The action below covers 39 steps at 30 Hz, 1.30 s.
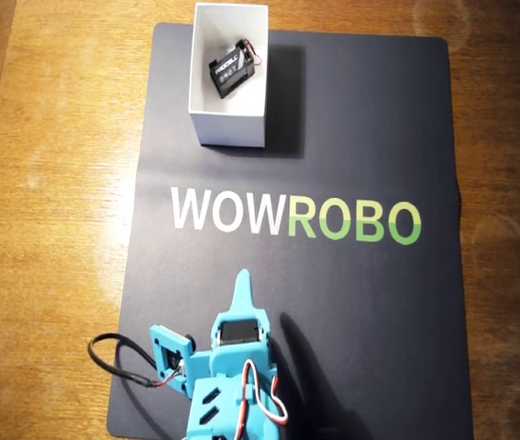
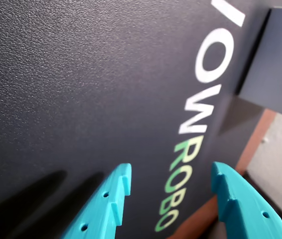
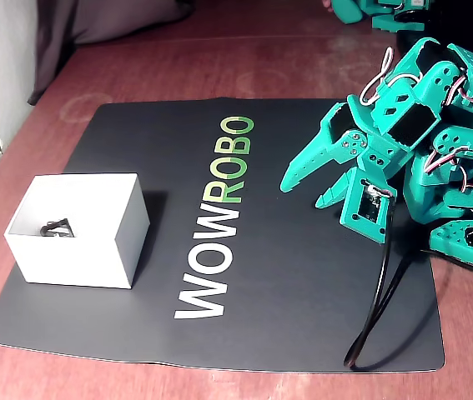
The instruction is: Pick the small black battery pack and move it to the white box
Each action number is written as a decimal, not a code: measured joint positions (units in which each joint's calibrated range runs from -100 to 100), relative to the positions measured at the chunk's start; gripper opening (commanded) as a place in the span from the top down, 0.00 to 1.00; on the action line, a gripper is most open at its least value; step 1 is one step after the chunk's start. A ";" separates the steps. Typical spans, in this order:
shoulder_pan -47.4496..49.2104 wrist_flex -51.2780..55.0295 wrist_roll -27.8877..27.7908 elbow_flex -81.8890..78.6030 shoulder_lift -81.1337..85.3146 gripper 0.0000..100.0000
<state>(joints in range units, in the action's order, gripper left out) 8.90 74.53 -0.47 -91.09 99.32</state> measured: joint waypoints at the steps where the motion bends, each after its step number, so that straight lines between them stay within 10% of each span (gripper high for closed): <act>1: 0.00 0.00 0.00 0.00 0.00 0.82; 39: 0.00 0.00 0.00 0.00 0.00 0.99</act>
<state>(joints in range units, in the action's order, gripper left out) 8.90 74.53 -0.47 -91.09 99.32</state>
